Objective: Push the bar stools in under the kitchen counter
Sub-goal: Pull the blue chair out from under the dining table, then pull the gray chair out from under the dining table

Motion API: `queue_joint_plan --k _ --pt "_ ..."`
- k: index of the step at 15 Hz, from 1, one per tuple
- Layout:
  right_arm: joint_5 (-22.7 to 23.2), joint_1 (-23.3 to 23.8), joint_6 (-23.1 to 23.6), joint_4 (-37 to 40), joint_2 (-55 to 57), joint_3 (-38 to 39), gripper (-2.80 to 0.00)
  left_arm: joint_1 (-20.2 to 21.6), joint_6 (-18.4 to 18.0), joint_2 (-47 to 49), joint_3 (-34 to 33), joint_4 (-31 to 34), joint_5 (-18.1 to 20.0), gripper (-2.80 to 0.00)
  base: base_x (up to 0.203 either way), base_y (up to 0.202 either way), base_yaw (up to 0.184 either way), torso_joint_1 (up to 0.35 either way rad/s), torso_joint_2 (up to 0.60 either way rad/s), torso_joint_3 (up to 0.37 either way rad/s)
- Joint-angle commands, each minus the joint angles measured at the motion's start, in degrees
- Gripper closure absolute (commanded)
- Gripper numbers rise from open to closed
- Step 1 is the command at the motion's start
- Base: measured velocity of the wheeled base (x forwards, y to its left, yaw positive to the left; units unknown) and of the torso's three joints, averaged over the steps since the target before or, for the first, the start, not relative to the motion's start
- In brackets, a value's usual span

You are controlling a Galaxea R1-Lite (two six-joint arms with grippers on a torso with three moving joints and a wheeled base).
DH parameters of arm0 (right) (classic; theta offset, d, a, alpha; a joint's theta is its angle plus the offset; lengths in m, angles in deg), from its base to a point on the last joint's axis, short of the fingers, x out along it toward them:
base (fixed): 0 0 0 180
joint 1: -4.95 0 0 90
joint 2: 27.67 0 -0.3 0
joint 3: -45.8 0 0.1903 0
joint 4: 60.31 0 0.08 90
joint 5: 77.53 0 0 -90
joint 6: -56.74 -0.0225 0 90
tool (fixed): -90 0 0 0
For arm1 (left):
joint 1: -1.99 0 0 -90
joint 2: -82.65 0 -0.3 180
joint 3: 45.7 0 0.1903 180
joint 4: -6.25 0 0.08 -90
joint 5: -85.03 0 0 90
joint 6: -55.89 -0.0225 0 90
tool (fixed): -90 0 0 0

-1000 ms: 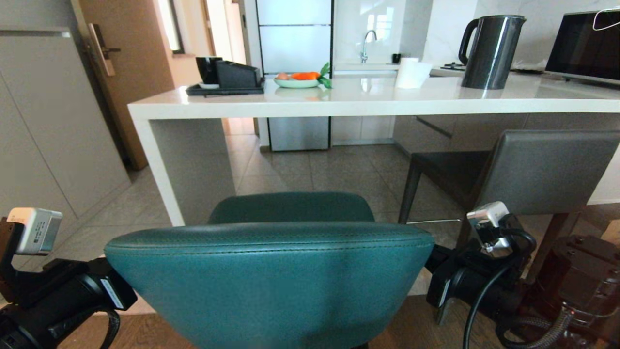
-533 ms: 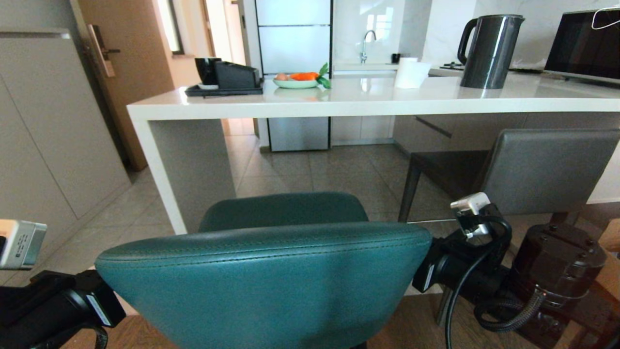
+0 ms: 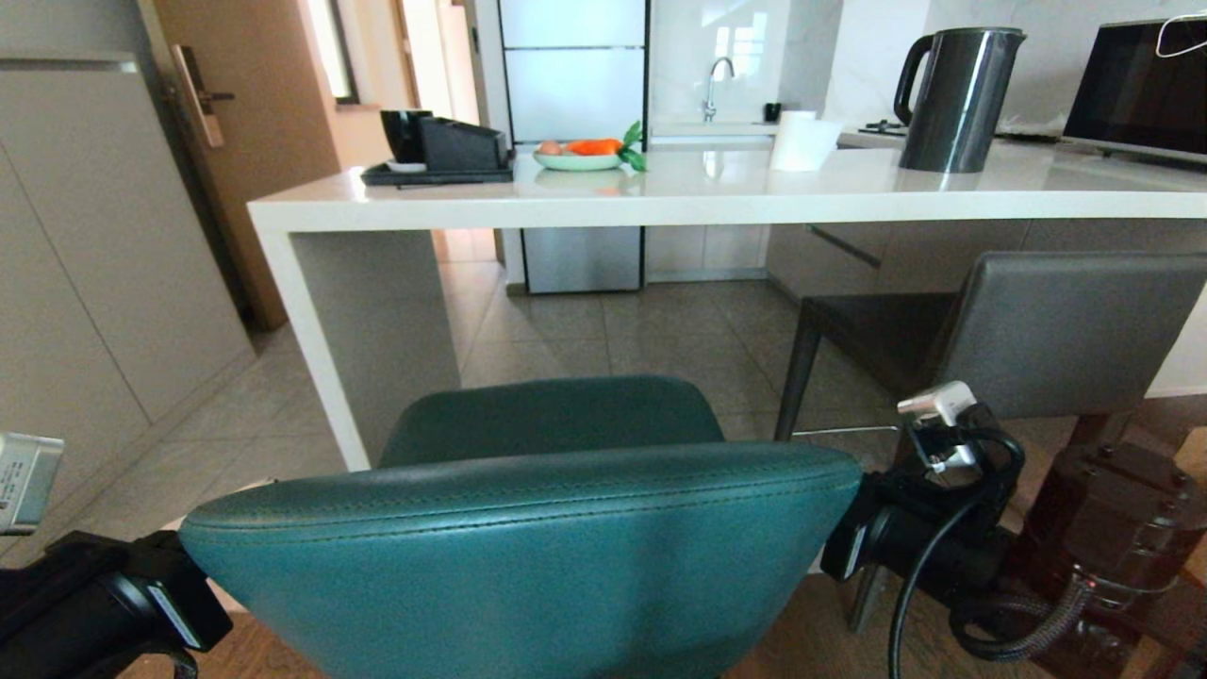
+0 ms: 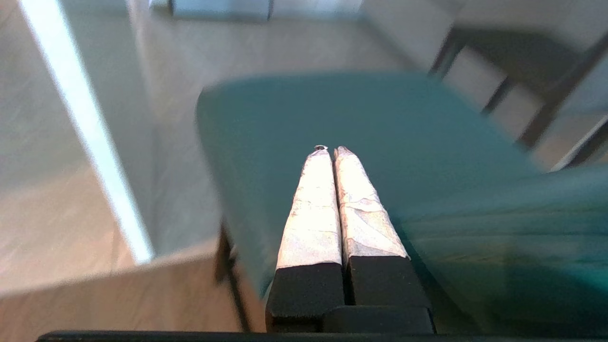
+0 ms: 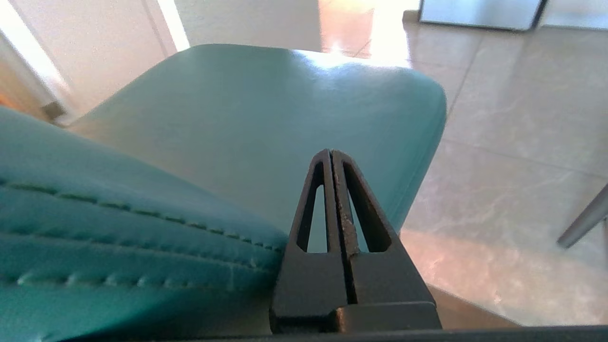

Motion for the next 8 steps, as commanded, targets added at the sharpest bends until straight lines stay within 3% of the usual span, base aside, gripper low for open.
queue_joint_plan --k 1,4,8 --pt "-0.8 4.4 -0.1 -1.0 -5.4 1.6 0.0 2.4 0.9 -5.1 -1.0 0.1 -0.9 0.0 0.0 0.0 0.0 0.0 0.0 0.0" --pt "-0.7 10.2 -0.2 -0.9 -13.0 4.9 0.0 5.7 1.6 -11.6 -2.4 1.6 -0.3 0.0 0.0 0.0 0.0 0.0 0.0 0.0" --pt "-0.8 16.3 -2.2 3.5 -27.1 9.1 0.0 12.6 1.4 -26.7 -1.1 10.1 3.2 0.0 0.0 0.0 0.0 0.0 0.0 0.0"
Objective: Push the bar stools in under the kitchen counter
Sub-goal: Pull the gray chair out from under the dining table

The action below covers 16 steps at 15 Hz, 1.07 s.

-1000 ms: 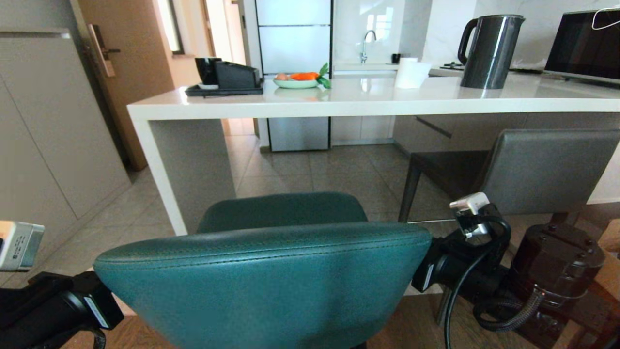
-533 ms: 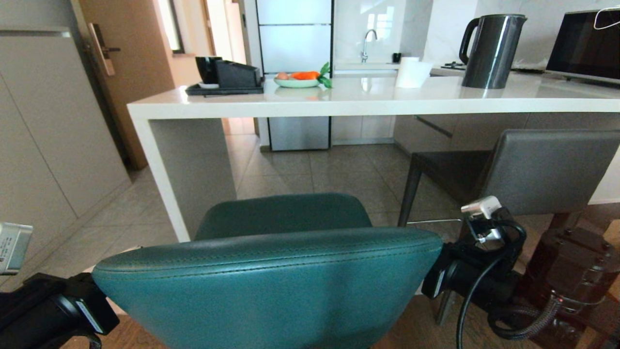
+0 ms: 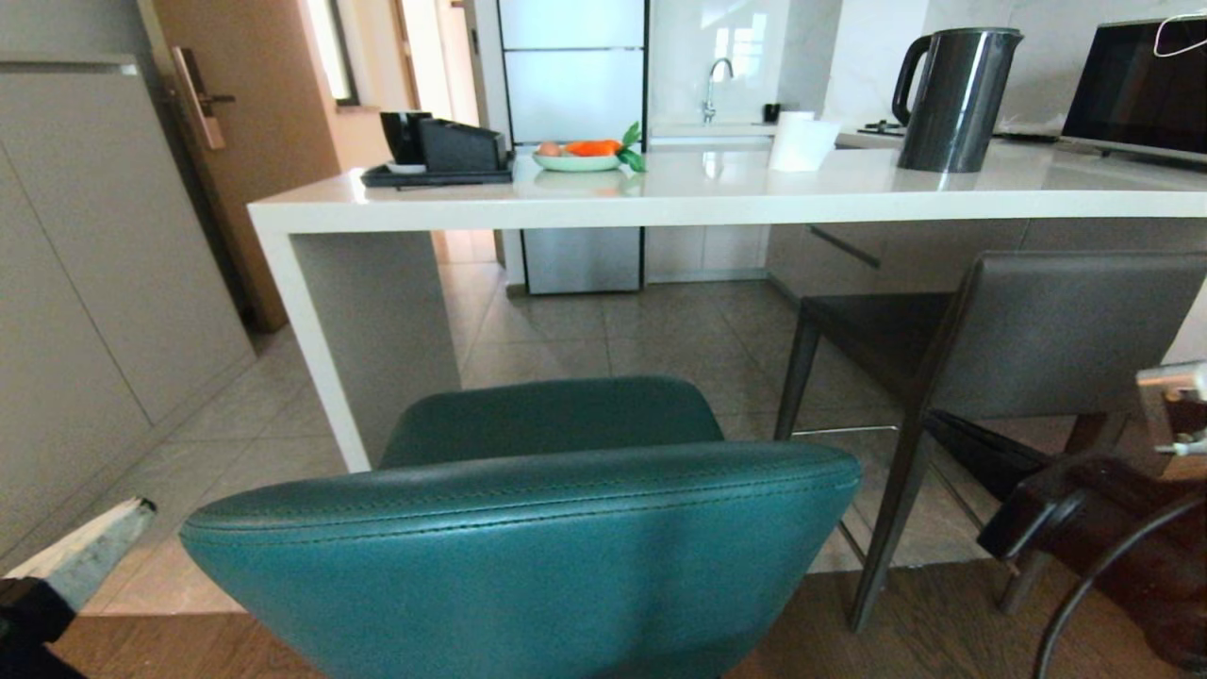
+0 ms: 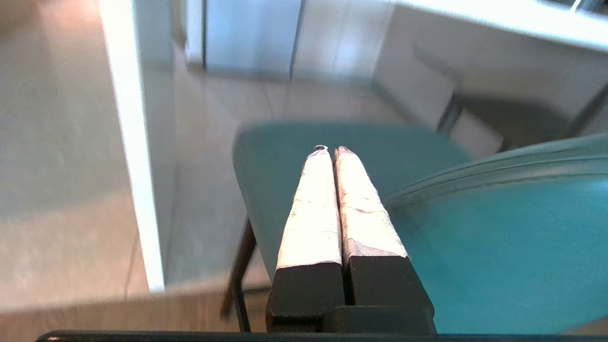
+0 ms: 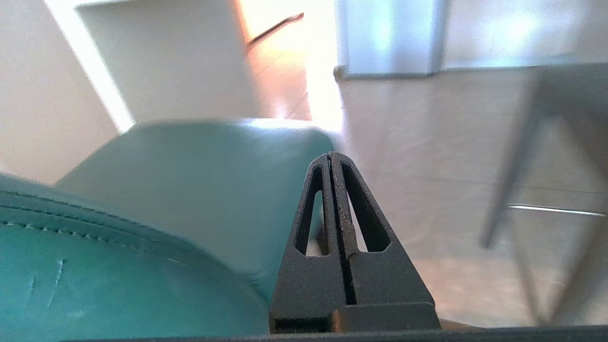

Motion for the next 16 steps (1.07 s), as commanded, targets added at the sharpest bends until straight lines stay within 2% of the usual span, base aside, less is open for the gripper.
queue_joint_plan --k 1,4,5,8,9,11,12,14,15,16 --pt "-0.1 3.9 -0.4 3.8 -13.5 2.2 0.0 4.5 0.1 -13.5 1.8 6.1 3.2 0.0 0.0 0.0 0.0 0.0 0.0 0.0" --pt "0.0 8.7 -0.5 17.8 -28.2 2.3 0.0 9.3 0.1 -27.5 7.8 26.9 10.3 0.0 0.0 0.0 0.0 0.0 0.0 0.0" --pt "0.0 10.8 -0.2 22.3 -32.5 2.1 0.0 10.5 0.2 -30.5 9.8 31.8 11.9 0.0 0.0 0.0 0.0 0.0 0.0 0.0" --pt "0.4 16.8 3.4 37.9 -48.0 -0.3 0.0 12.1 0.1 -34.4 14.5 38.1 13.6 0.0 0.0 0.0 0.0 0.0 0.0 0.0" --pt "0.8 17.8 4.0 46.9 -54.3 -2.8 0.0 12.2 0.0 -35.3 15.1 39.7 14.5 0.0 0.0 0.0 0.0 0.0 0.0 0.0" --pt "2.2 19.1 4.5 67.3 -66.2 -9.3 0.0 12.1 -1.6 -37.1 15.2 41.0 19.9 0.0 0.0 0.0 0.0 0.0 0.0 0.0" --pt "2.8 19.6 4.7 73.9 -70.6 -11.8 0.0 12.2 -2.4 -38.4 15.7 42.7 21.1 0.0 0.0 0.0 0.0 0.0 0.0 0.0" --pt "4.3 20.1 5.0 80.9 -76.7 -14.4 0.0 12.2 -4.2 -42.0 16.2 48.4 21.3 0.0 0.0 0.0 0.0 0.0 0.0 0.0" --pt "5.8 20.2 5.3 83.5 -78.8 -14.6 0.0 12.2 -7.4 -42.5 16.0 51.0 20.2 0.0 0.0 0.0 0.0 0.0 0.0 0.0" --pt "7.0 20.3 5.5 85.6 -79.6 -13.7 0.0 12.2 -8.8 -42.5 15.8 51.5 18.0 0.0 0.0 0.0 0.0 0.0 0.0 0.0"
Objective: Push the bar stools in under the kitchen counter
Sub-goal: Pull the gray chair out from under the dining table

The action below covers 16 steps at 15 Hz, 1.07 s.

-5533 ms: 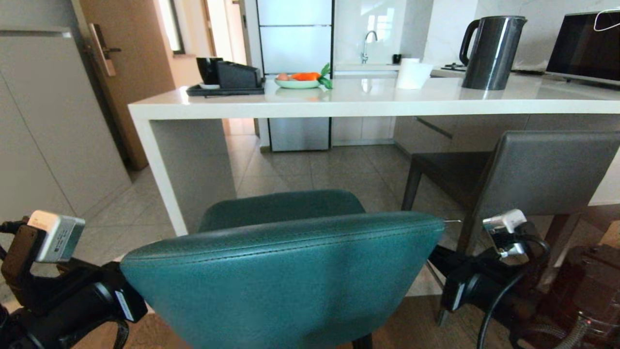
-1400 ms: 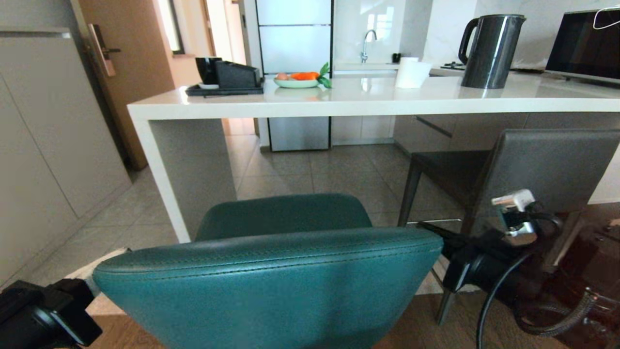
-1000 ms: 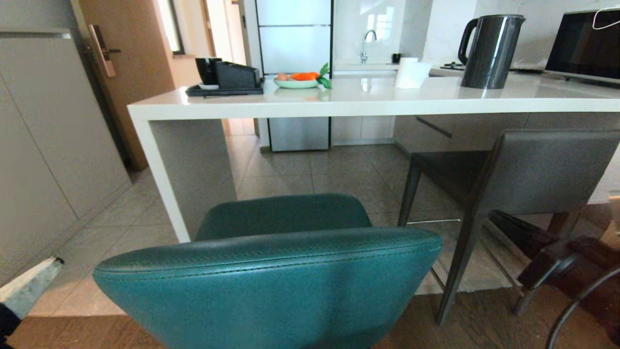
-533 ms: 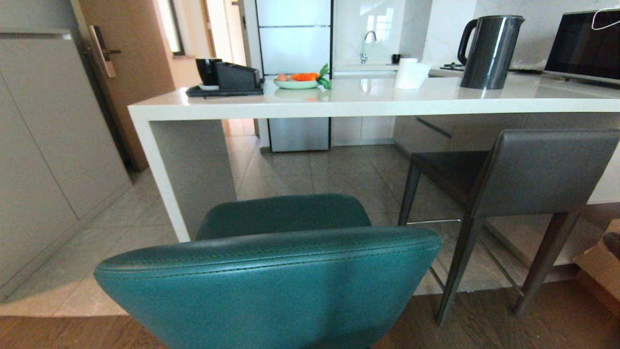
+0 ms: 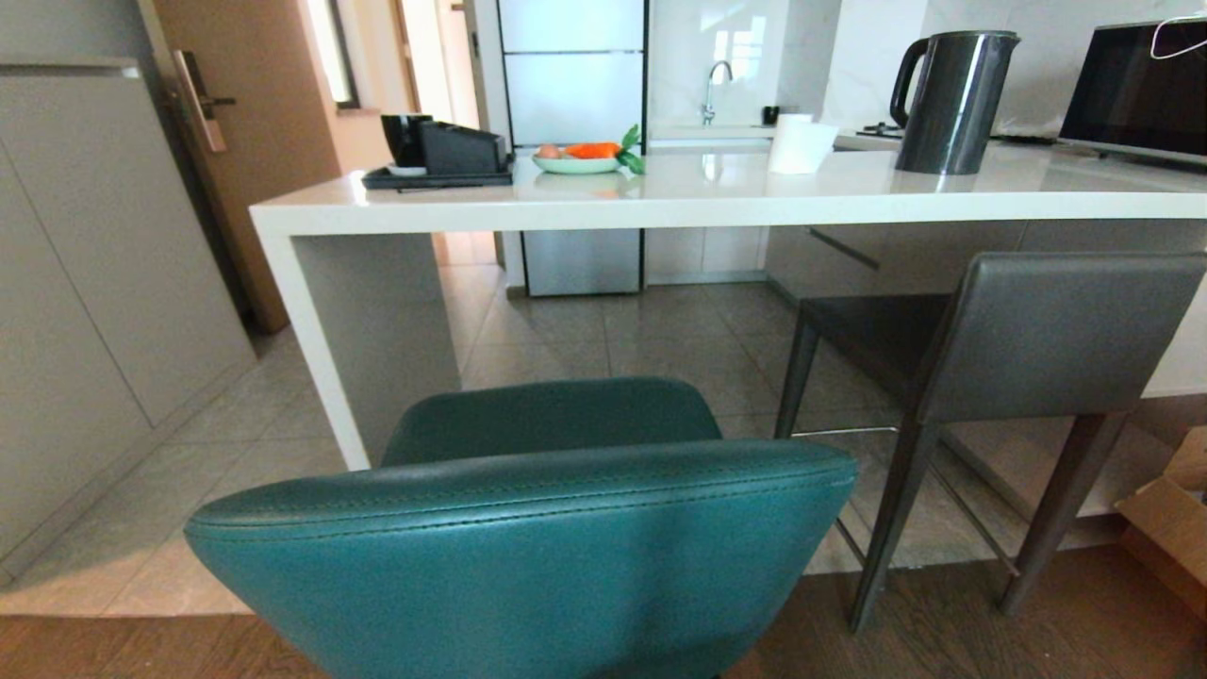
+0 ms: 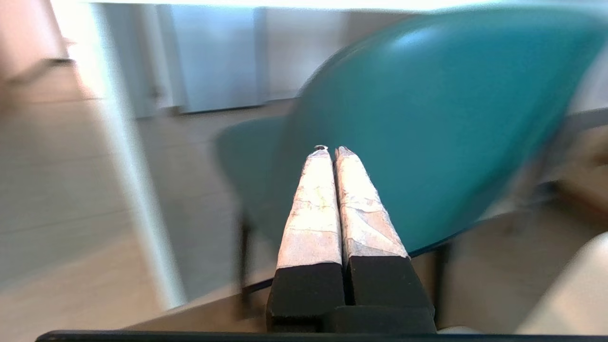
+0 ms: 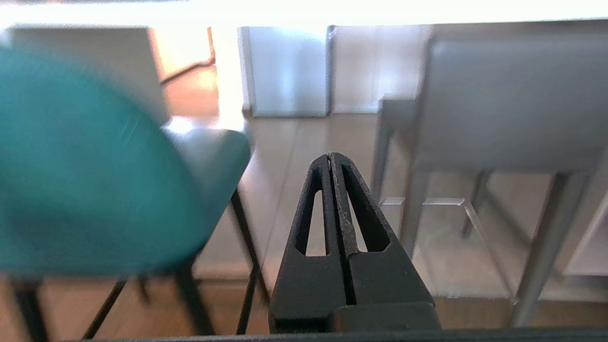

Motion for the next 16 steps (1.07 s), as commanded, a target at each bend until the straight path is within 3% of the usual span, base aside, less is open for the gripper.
queue_joint_plan --k 1,3,6,8,10,13,14,16 --pt "1.1 0.2 0.1 3.9 -6.1 1.4 0.0 0.2 -2.6 -1.9 -1.0 1.0 -2.7 0.0 0.0 0.0 0.0 0.0 0.0 0.0" --pt "1.3 0.2 1.0 3.8 -6.1 4.9 0.0 0.1 -4.5 -1.9 -4.8 0.9 -3.7 0.0 0.0 0.0 0.0 0.0 0.0 0.0" --pt "1.3 0.2 3.4 1.9 -6.1 11.0 0.0 0.3 -8.8 -1.9 -11.8 -0.3 -10.0 0.0 0.0 0.0 0.0 0.0 0.0 0.0" --pt "1.1 0.2 5.0 -3.8 -6.1 16.5 0.0 0.3 -10.9 -1.9 -18.6 -6.5 -11.1 0.0 0.0 0.0 0.0 0.0 0.0 0.0" --pt "-2.2 0.2 5.3 -10.9 -6.1 21.8 0.0 0.3 -10.4 -1.9 -22.3 -14.7 -13.4 0.0 0.0 0.0 0.0 0.0 0.0 0.0" --pt "-6.8 0.2 1.5 -8.6 -6.1 22.1 0.0 0.2 -2.9 -1.9 -21.9 -9.9 -17.4 0.0 0.0 0.0 0.0 0.0 0.0 0.0" --pt "-7.0 0.2 1.6 -8.5 -6.1 22.1 0.0 0.2 -2.8 -1.9 -20.7 -6.5 -19.2 0.0 0.0 0.0 0.0 0.0 0.0 0.0" --pt "-8.4 0.2 6.6 -7.2 -6.1 22.4 0.0 0.2 -11.1 -1.8 -21.5 -6.2 -19.7 0.0 0.0 0.0 0.0 0.0 0.0 0.0"
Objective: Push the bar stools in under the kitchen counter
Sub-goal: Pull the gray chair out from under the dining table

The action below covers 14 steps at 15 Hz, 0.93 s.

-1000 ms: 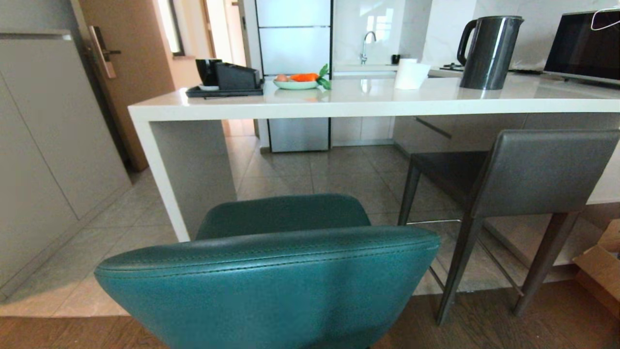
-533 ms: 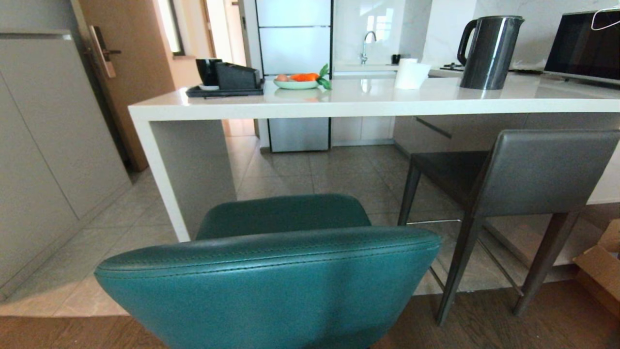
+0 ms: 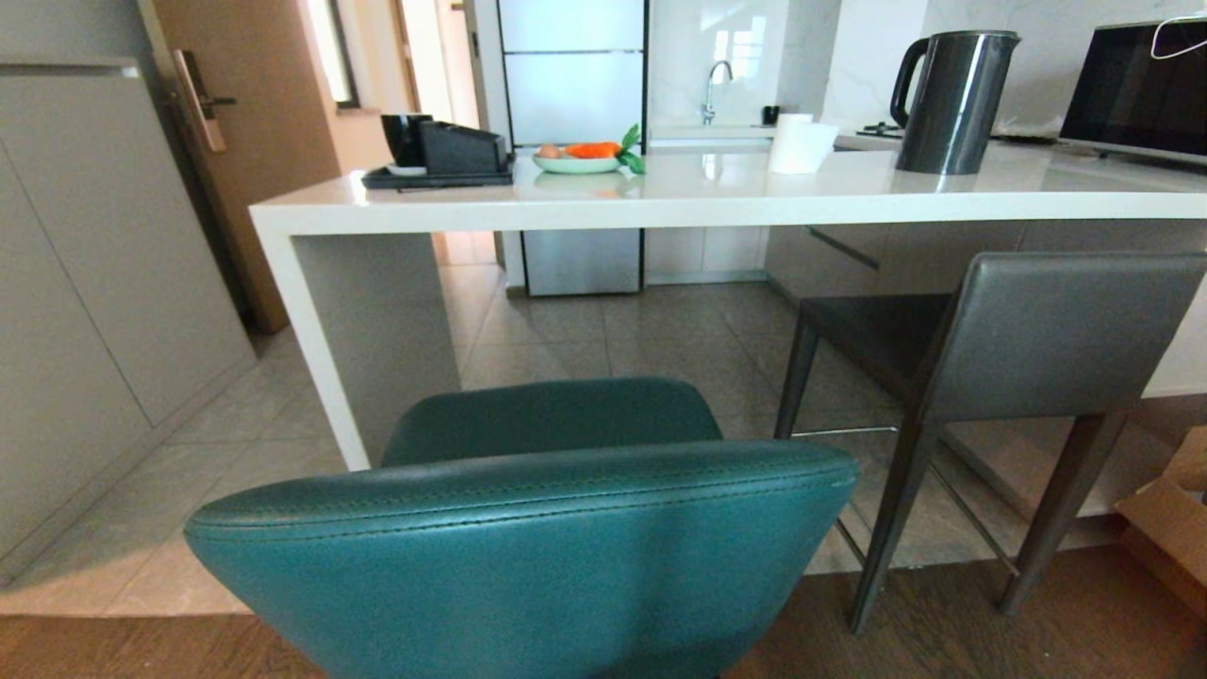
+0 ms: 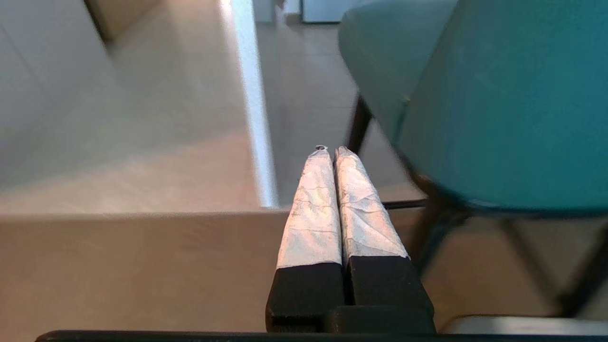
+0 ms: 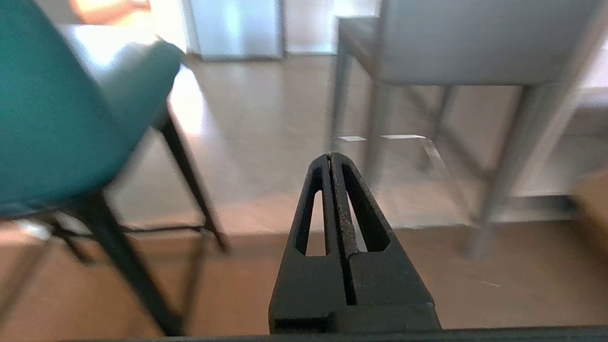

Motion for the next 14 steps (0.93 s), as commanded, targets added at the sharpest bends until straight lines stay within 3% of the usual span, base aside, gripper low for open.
queue_joint_plan --k 1,4,6,7,14 --pt "-0.1 0.0 3.3 1.4 0.0 0.3 0.0 -0.1 -5.8 0.1 -0.7 -0.6 0.4 0.0 0.0 0.0 0.0 0.0 0.0 0.0" --pt "0.3 0.0 2.2 3.7 0.0 -0.1 0.0 -0.1 -6.4 0.0 -0.7 -0.4 2.7 0.0 0.0 0.0 0.0 0.0 0.0 0.0" --pt "-0.1 0.0 0.6 3.7 0.0 -0.2 0.0 -0.1 -1.9 0.0 -0.7 -0.5 1.5 0.0 0.0 0.0 0.0 0.0 0.0 0.0" --pt "-0.2 0.0 0.1 3.7 0.0 -0.2 0.0 -0.1 -1.5 0.0 -0.7 -0.6 1.1 0.0 0.0 0.0 0.0 0.0 0.0 0.0" --pt "-0.3 0.0 -0.1 3.7 0.0 -0.1 0.0 -0.1 -1.5 0.0 -0.7 -0.6 1.1 0.0 0.0 0.0 0.0 0.0 0.0 0.0"
